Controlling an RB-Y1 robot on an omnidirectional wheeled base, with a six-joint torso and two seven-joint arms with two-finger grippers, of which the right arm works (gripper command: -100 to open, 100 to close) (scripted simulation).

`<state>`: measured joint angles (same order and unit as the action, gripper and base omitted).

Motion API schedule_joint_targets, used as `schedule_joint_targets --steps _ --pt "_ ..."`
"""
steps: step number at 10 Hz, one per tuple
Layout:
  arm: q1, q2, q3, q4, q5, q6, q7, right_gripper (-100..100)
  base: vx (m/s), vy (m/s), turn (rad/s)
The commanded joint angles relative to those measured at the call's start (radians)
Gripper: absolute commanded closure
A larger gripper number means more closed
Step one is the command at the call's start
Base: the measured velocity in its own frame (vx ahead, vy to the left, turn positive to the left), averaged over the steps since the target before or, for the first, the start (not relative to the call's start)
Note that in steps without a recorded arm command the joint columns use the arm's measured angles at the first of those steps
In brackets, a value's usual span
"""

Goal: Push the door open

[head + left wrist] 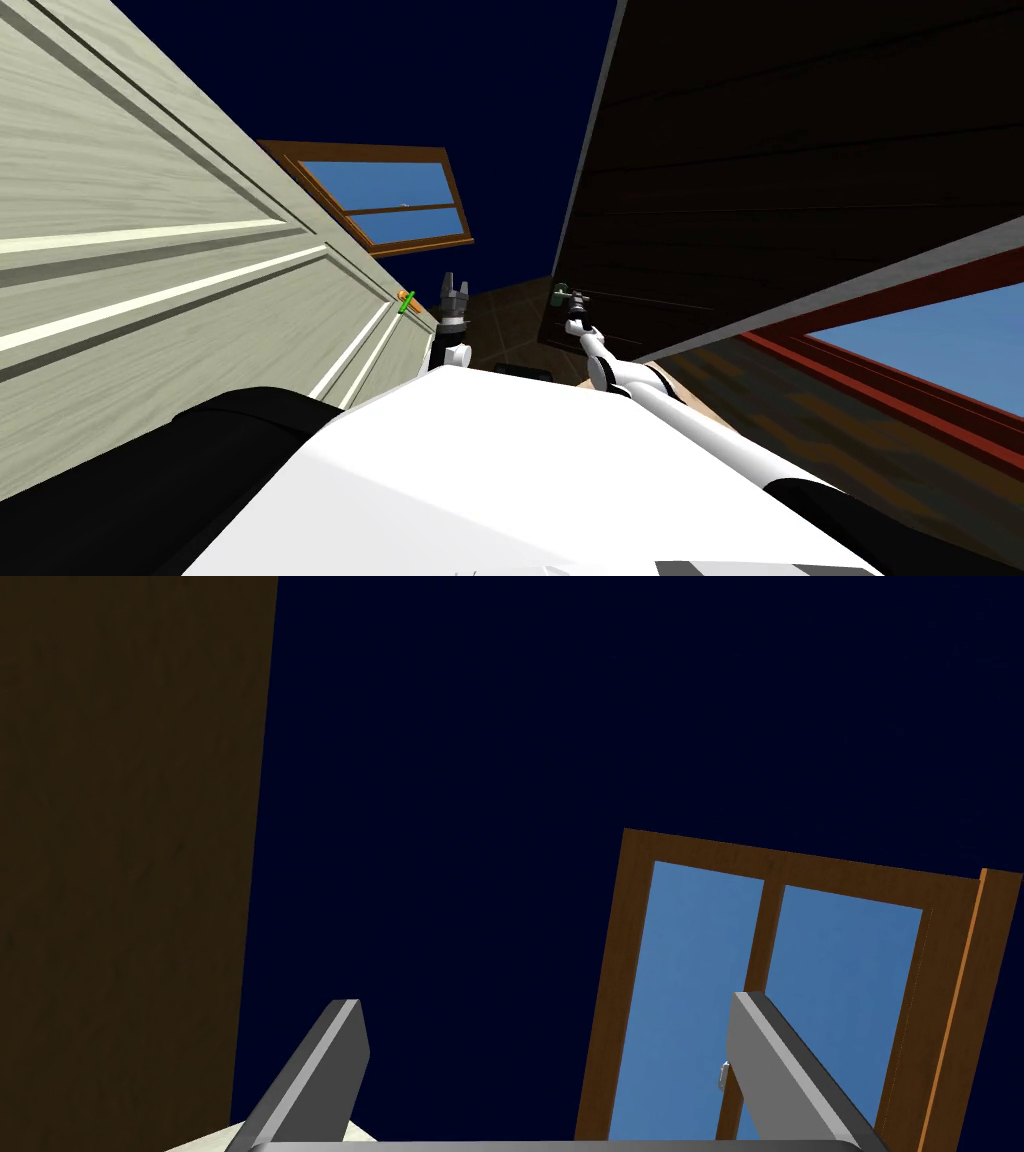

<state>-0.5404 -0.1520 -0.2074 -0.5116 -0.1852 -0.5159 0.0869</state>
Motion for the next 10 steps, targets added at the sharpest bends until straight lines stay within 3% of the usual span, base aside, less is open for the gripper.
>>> schedule_joint_targets --steps 1,7,9,10 --pt "-0.006 -0.015 -0.012 0.016 -0.005 -0.009 0.002 100 0.144 0.065 -0.059" --pt "0.003 -0.043 -0.060 0.022 -0.027 -0.013 0.020 100 0.160 0.072 -0.050" --pt "0.003 -0.043 -0.060 0.022 -0.027 -0.013 0.020 100 0.086 0.040 -0.024" --pt "0.007 -0.055 -0.080 0.025 -0.036 -0.015 0.028 100 0.145 0.074 -0.039"
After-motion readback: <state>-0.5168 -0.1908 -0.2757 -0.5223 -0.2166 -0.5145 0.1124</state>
